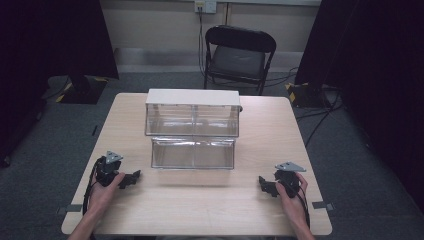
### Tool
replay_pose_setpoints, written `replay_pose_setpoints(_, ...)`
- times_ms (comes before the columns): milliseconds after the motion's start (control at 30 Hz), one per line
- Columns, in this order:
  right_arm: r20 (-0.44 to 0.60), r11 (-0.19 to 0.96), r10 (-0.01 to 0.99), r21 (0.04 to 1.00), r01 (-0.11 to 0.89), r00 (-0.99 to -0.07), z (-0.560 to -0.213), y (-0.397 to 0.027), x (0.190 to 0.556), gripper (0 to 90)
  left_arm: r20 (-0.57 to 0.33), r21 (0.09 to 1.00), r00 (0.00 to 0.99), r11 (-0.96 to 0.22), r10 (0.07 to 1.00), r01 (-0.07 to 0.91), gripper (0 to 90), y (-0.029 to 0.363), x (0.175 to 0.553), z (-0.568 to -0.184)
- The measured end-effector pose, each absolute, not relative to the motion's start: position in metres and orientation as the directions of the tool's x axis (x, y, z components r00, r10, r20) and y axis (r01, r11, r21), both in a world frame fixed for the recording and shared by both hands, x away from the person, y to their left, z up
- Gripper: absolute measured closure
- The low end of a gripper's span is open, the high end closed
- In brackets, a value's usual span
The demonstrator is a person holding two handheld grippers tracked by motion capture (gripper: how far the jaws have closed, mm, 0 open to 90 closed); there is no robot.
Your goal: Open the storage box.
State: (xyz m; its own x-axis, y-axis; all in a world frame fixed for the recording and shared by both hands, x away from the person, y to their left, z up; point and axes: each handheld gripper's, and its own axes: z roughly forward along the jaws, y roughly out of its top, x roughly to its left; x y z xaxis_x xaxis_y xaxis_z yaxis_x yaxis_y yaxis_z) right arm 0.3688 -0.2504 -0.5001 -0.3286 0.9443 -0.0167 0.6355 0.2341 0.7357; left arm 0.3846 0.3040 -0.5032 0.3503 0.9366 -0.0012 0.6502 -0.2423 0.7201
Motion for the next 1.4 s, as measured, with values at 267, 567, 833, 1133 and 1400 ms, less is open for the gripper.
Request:
replay_pose_setpoints(267, -0.017, 0.234, 0.944, 0.736, 0.635, -0.329, -0.500, -0.250, 0.369, 13.0, 0.000, 0.722, 0.363, -0.251, 0.932, 0.645, 6.4, 0.303, 0.383, -0.502)
replay_pose_setpoints(567, -0.017, 0.234, 0.944, 0.736, 0.636, -0.329, -0.500, -0.250, 0.369, 13.1, -0.018, 0.736, 0.371, -0.239, 0.928, 0.633, 16.2, 0.301, 0.380, -0.496)
replay_pose_setpoints(833, -0.016, 0.234, 0.944, 0.736, 0.636, -0.328, -0.500, -0.250, 0.369, 13.0, -0.049, 0.765, 0.427, -0.241, 0.903, 0.598, 16.0, 0.293, 0.373, -0.487)
replay_pose_setpoints(1133, -0.017, 0.234, 0.944, 0.736, 0.636, -0.329, -0.500, -0.250, 0.369, 13.0, -0.072, 0.794, 0.472, -0.236, 0.879, 0.560, 15.9, 0.284, 0.365, -0.479)
replay_pose_setpoints(1400, -0.017, 0.235, 0.944, 0.736, 0.635, -0.329, -0.500, -0.250, 0.369, 13.0, -0.066, 0.811, 0.524, -0.260, 0.849, 0.524, 15.9, 0.269, 0.362, -0.475)
